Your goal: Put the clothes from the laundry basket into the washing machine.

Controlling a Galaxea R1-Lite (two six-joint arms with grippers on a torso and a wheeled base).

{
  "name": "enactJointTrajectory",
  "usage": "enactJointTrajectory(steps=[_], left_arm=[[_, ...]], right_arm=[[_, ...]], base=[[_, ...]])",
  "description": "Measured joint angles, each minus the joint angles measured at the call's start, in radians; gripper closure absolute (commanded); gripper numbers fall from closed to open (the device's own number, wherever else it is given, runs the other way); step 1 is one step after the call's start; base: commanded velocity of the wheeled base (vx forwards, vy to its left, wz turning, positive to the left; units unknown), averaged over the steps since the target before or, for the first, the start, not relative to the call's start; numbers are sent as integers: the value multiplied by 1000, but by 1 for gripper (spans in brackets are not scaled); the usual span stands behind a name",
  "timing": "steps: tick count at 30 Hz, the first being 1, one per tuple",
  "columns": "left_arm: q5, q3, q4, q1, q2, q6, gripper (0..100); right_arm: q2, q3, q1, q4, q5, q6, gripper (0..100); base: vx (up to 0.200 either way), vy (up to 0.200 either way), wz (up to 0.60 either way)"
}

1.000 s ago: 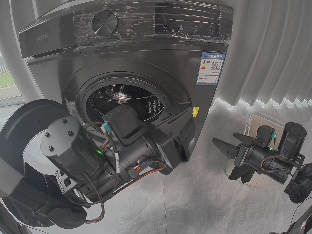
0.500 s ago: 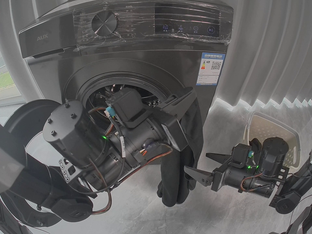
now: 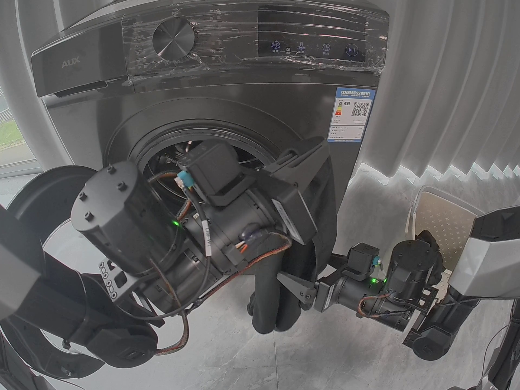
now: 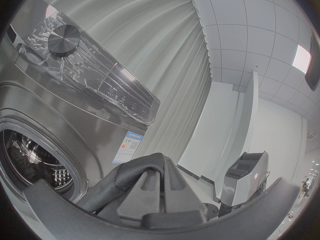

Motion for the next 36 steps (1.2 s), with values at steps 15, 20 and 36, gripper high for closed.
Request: enactJointTrajectory(steps=[15, 20, 36], left_arm=[[24, -40, -3, 9, 3, 0, 100], [25, -47, -3, 11, -1, 0, 100], [34, -39, -11, 46, -4, -4, 100]], right_arm=[[92, -106, 5, 0, -49, 0, 0], [115, -144, -10, 1, -56, 2, 0], [108, -130, -31, -2, -74, 8, 100]], base=[[0, 0, 0], [0, 0, 0], [0, 0, 0]])
